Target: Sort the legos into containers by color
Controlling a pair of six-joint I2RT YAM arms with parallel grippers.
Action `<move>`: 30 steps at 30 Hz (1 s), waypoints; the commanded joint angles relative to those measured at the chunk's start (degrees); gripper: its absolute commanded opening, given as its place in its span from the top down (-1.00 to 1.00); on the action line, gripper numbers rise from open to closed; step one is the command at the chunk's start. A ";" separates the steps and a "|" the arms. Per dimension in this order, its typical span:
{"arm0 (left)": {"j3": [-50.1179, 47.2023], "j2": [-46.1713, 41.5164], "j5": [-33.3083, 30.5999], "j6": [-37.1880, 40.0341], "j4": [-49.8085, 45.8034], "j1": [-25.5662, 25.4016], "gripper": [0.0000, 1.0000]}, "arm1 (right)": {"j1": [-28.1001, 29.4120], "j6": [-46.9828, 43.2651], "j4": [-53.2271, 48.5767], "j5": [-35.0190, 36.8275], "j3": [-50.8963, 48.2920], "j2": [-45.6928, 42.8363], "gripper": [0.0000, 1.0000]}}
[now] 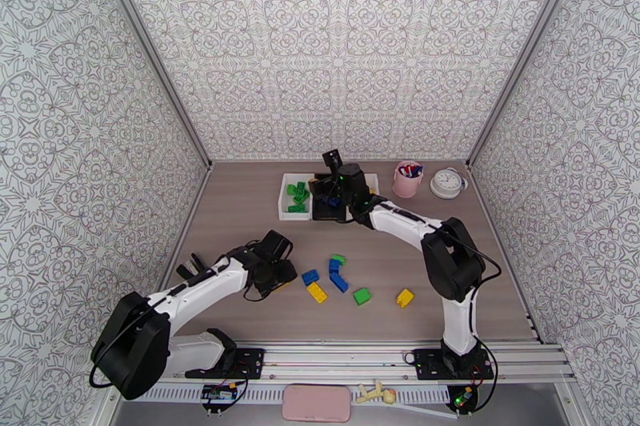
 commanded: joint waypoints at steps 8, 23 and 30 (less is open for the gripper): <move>14.51 8.61 3.46 19.97 17.82 1.18 -0.32 | -3.65 1.42 1.32 3.59 -13.92 -12.49 -0.99; 37.92 31.45 11.50 28.14 30.31 2.36 -0.35 | -7.02 8.19 -1.61 11.50 -30.80 -27.34 -0.99; 50.45 41.85 11.04 29.50 31.65 1.56 -0.35 | -7.31 8.32 -5.07 13.32 -33.94 -32.52 -0.99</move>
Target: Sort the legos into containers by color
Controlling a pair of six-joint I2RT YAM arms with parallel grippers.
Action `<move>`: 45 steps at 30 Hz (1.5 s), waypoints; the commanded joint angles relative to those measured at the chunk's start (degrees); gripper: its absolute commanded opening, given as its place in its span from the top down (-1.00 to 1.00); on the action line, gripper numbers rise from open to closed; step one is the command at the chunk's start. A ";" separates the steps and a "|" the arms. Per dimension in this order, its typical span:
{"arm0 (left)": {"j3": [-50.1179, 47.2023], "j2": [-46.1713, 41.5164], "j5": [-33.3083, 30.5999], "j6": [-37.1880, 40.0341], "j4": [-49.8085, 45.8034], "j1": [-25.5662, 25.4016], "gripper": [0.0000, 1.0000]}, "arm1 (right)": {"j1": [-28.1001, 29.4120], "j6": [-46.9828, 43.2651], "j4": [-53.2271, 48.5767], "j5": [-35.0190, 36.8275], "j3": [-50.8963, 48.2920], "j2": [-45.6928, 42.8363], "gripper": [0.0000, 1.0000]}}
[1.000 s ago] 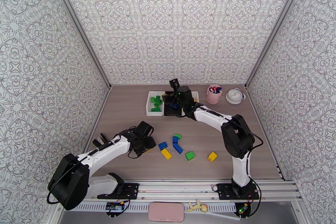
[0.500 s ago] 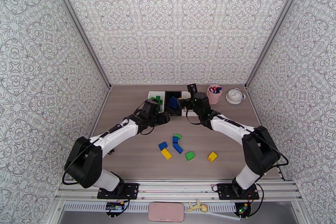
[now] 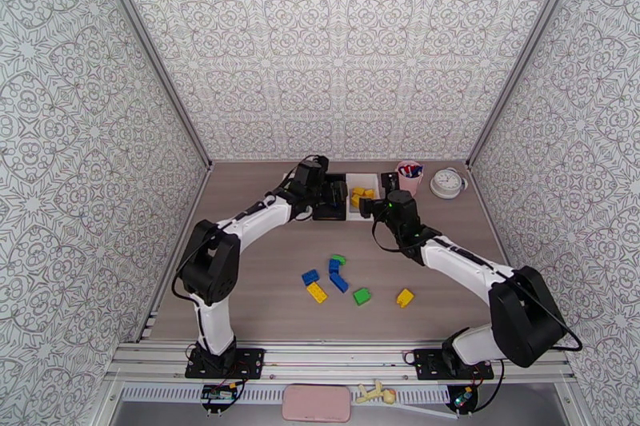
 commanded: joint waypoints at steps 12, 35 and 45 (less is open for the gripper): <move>24.73 22.60 0.98 0.80 5.32 -1.09 -0.35 | -0.61 2.10 -6.13 3.48 -5.30 -8.18 -0.99; 26.66 21.33 -0.04 4.73 5.71 -1.98 -0.98 | -0.77 2.67 -6.52 0.67 -4.91 -7.98 -0.99; 0.16 0.88 3.14 12.30 17.10 -2.11 -0.99 | -0.73 7.47 -15.27 -2.36 -6.47 -10.74 -0.99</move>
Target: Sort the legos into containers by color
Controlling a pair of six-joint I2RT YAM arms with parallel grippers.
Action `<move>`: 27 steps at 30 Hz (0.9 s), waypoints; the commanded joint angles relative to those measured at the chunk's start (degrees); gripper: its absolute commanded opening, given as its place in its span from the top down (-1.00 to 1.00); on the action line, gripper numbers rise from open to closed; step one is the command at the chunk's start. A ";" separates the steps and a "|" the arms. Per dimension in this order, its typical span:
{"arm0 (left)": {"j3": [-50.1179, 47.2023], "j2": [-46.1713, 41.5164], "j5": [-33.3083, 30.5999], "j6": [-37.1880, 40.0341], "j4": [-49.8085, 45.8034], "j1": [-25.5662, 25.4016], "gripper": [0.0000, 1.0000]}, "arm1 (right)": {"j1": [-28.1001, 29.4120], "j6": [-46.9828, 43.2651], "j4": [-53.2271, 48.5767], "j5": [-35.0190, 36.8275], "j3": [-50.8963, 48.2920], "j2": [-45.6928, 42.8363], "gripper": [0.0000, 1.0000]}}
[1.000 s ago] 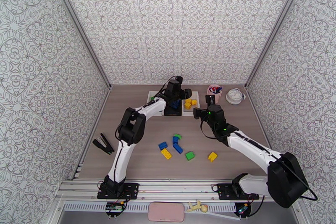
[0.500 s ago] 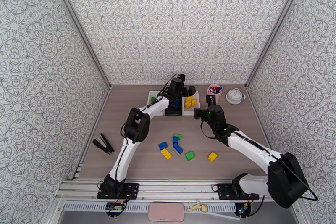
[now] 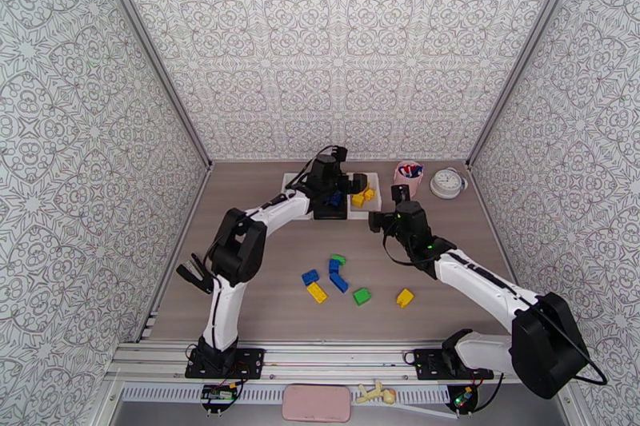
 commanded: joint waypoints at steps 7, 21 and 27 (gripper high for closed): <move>-23.21 -18.67 5.56 5.52 11.29 -0.16 -0.99 | -0.31 3.59 -4.69 -6.50 -1.20 -0.28 -0.98; -46.42 -46.58 22.12 23.34 -0.55 2.70 -0.99 | 6.25 3.97 -13.38 -16.83 10.21 17.39 -0.84; -48.38 -56.13 24.97 29.96 -15.38 3.85 -0.99 | 9.57 2.20 -18.10 -18.74 15.86 23.57 -0.79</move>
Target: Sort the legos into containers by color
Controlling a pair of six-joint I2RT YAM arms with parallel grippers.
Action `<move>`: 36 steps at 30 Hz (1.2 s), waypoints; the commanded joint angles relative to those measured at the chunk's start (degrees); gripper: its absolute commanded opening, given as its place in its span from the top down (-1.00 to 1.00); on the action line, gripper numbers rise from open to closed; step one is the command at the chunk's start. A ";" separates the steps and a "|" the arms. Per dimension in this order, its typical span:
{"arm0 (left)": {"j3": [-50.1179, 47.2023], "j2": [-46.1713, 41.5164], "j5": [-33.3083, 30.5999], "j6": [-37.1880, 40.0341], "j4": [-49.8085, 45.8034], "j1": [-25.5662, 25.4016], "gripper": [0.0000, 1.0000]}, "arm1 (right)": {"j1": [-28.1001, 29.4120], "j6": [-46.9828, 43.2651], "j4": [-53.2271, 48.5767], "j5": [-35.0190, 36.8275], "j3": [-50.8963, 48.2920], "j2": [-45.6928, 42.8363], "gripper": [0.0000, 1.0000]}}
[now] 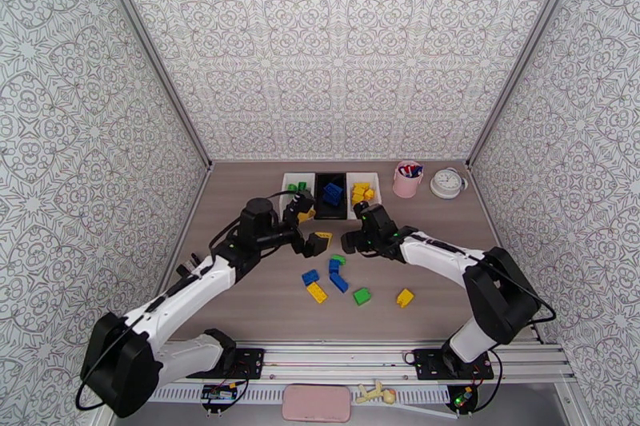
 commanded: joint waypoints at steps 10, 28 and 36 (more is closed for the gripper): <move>-6.72 -11.41 9.81 7.41 -12.22 3.15 -0.99 | 6.71 -5.54 -17.44 -0.82 17.26 13.99 -0.77; -11.52 -12.87 12.06 9.25 -6.97 7.22 -0.99 | 7.54 -9.90 -25.22 2.24 22.21 18.41 -0.17; -11.42 -12.39 12.05 8.93 -6.53 8.20 -0.99 | 7.54 -10.15 -23.87 1.96 22.63 18.53 0.13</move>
